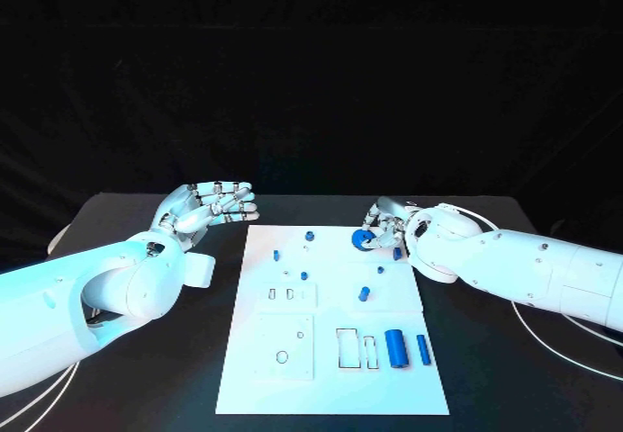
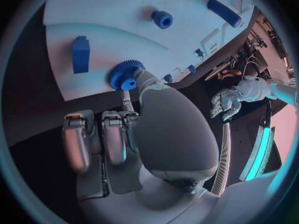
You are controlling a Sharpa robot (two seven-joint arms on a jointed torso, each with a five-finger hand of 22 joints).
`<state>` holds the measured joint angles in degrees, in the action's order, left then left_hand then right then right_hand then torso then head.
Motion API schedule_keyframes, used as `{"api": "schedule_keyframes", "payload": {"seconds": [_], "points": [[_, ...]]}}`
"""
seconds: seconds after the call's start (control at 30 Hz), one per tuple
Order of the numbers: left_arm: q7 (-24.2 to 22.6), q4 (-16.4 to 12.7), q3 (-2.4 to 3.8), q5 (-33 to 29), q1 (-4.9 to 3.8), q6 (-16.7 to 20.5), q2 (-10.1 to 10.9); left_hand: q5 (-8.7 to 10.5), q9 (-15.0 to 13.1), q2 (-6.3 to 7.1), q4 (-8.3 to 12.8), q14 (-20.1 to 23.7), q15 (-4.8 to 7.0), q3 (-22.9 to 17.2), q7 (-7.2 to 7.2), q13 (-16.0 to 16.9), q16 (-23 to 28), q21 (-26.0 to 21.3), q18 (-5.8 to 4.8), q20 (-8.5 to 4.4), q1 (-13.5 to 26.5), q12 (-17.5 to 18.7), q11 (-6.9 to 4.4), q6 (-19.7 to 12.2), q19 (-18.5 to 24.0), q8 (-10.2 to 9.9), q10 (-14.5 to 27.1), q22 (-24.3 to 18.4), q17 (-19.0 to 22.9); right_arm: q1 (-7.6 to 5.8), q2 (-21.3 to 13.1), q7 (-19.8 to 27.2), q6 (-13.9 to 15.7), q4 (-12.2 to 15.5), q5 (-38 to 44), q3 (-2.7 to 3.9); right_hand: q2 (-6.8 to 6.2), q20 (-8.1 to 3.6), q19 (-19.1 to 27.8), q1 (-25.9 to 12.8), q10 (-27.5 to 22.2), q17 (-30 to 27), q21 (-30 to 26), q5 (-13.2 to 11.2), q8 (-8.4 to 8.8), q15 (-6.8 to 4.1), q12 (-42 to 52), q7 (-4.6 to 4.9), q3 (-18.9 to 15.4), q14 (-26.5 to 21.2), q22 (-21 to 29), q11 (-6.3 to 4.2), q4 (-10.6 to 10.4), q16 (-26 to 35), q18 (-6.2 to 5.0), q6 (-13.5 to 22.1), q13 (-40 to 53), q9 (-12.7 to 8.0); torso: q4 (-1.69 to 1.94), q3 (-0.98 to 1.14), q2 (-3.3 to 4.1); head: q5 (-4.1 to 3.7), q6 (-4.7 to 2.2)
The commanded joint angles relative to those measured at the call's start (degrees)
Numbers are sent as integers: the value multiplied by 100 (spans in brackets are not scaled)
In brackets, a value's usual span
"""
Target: Assemble the parts on the task board
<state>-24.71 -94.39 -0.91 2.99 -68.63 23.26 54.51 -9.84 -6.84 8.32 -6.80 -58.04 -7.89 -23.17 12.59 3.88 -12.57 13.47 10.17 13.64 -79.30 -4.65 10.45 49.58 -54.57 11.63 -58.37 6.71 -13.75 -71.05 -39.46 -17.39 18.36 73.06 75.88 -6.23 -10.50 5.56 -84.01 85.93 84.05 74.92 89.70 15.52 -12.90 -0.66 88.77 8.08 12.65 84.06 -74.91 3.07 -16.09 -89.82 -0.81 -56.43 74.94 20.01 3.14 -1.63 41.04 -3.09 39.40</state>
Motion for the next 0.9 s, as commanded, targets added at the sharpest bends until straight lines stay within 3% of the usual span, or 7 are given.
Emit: {"api": "schedule_keyframes", "payload": {"seconds": [0.03,0.53,0.7,0.9], "points": [[-27,-4,5,-16,-8,-108,-11,11,5,25,6,55,1,-40,93,-4,30,21,20,10,11,27,0,14,-12,23,-39,5,-5,32,-40,8,274,173,434,-15,43,-65,-599,38,512,1508,30,18,-86,-66,34,-98,113,594,-1509,-48,-6,-18,81,-181,1407,56,6,-1,-7,5,-4],[-6,2,4,-16,-8,-116,-15,11,5,21,4,57,0,-49,94,-4,32,22,20,11,14,31,1,16,-9,24,-43,5,-13,-12,-99,-10,836,1112,1394,2,-29,-115,-599,-66,545,1508,30,110,-117,-111,68,-138,329,594,-1509,-89,-19,-18,81,-254,1446,62,7,-10,-8,21,-43],[-3,0,4,-16,-8,-119,-21,12,5,20,3,59,0,-52,95,-3,34,23,20,11,18,32,1,17,-8,24,-46,4,-17,-7,110,-30,904,1148,1677,-3,-31,-115,-599,-68,541,1508,30,110,-116,-111,64,-138,331,594,-1509,-89,-19,-18,81,-254,1442,61,10,-7,-4,28,-55],[-3,-4,4,-16,-8,-126,-40,12,5,20,3,59,0,-52,95,-3,34,23,20,11,18,32,1,17,-8,24,-46,4,-17,51,480,-108,907,923,1846,-26,-45,-117,-599,-80,540,1508,30,107,-110,-113,62,-137,346,594,-1509,-89,-18,-18,81,-244,1441,58,28,-7,-1,20,-61]]}}
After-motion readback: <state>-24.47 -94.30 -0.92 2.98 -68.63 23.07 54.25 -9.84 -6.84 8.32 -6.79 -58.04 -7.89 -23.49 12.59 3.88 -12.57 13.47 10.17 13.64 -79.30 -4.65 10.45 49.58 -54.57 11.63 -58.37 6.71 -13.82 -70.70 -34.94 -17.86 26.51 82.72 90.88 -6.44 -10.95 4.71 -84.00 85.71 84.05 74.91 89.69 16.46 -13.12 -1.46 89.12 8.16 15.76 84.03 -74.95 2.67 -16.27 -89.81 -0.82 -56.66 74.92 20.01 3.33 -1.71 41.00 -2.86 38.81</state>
